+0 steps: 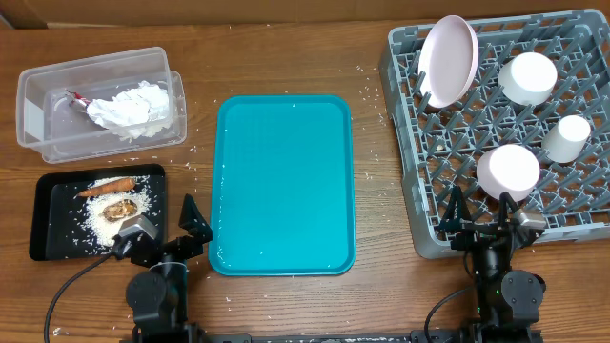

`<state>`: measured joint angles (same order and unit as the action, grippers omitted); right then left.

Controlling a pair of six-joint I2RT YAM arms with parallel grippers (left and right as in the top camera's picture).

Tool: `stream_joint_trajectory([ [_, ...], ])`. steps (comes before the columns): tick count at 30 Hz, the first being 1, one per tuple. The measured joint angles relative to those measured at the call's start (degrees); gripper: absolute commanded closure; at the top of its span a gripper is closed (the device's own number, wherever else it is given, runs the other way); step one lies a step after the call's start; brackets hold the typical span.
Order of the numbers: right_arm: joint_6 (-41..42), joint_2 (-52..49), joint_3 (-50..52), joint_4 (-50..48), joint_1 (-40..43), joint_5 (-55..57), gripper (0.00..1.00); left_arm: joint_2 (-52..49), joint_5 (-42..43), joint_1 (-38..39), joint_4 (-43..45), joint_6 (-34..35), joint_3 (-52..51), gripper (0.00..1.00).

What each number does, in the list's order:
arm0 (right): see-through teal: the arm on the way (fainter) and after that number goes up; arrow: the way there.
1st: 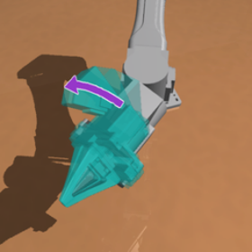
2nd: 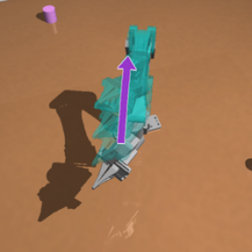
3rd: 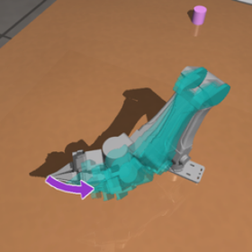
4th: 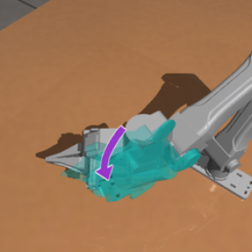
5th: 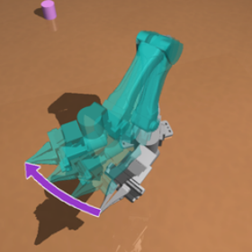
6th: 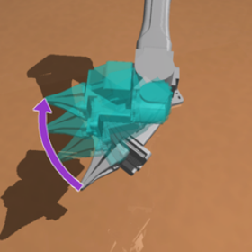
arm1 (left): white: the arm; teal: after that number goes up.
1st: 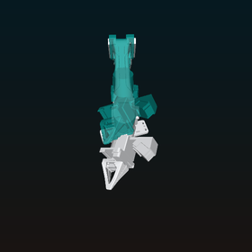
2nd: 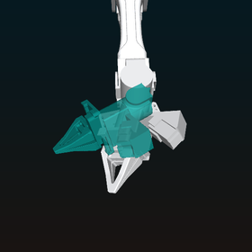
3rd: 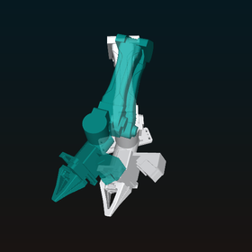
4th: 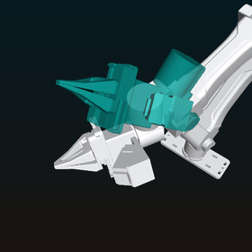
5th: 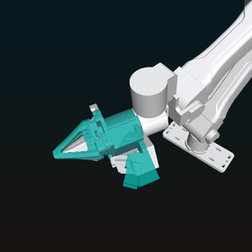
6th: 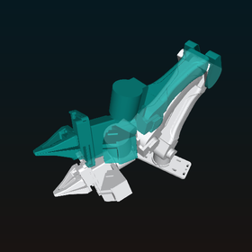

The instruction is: Sort waste into correct bins and load items into the dishwasher

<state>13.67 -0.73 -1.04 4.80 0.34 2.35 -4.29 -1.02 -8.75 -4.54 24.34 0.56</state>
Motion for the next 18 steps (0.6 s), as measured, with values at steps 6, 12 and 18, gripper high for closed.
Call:
stream_joint_trajectory([
  [6, -0.02, 0.0, 0.0, 0.0, 0.0, 0.02, 0.0, 3.34, -0.02, 0.55, 0.13, -5.33, -0.04, 0.0],
  [12, 0.0, 0.0, 0.0, 0.0, 0.0, 0.02, 0.0, 3.34, -0.02, 0.55, 0.11, -9.64, -0.04, 0.0],
  [18, -0.02, 0.0, 0.0, -0.02, 0.0, 0.02, 0.0, 3.34, 0.0, 0.55, 0.09, -12.79, -0.04, 0.0],
])
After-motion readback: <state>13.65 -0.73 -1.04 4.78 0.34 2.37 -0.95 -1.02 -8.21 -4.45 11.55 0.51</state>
